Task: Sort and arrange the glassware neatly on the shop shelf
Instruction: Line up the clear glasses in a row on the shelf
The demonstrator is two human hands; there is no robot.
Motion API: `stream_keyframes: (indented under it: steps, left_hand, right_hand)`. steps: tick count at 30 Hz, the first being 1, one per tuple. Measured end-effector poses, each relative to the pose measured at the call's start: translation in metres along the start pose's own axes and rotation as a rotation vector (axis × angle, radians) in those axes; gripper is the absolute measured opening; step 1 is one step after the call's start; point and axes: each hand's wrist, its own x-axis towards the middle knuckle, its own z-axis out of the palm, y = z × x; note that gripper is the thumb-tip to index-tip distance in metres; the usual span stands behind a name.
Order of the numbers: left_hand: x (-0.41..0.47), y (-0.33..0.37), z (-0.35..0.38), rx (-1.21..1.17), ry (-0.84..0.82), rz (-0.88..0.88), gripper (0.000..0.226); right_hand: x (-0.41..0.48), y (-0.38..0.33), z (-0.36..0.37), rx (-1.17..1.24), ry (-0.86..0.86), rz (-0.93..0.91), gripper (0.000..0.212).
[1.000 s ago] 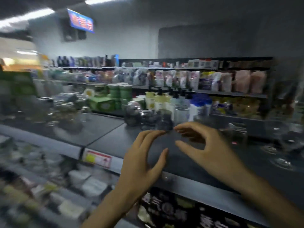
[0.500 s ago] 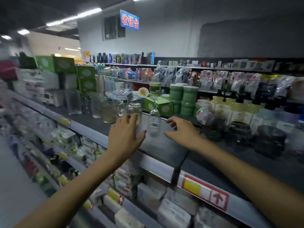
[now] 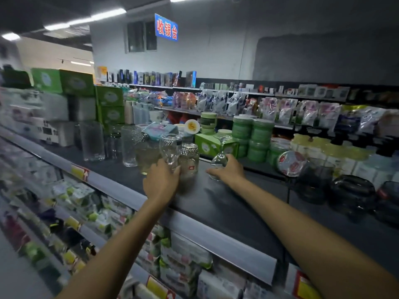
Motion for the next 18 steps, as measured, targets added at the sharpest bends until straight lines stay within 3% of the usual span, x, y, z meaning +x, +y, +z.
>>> stream_keyframes:
  steps: [3, 11, 18]
  left_hand:
    - [0.005, -0.003, 0.002, -0.038, 0.025, -0.004, 0.029]
    - [0.002, 0.001, -0.001, -0.081, 0.004, -0.034, 0.015]
    - [-0.022, 0.013, -0.021, -0.168, 0.040, 0.138, 0.012]
  right_hand:
    - [0.002, 0.001, 0.008, -0.001, 0.052, -0.002, 0.064]
    - [-0.011, 0.000, 0.002, 0.019, 0.126, -0.022, 0.056]
    - [-0.058, -0.012, -0.069, 0.103, 0.140, -0.174, 0.069]
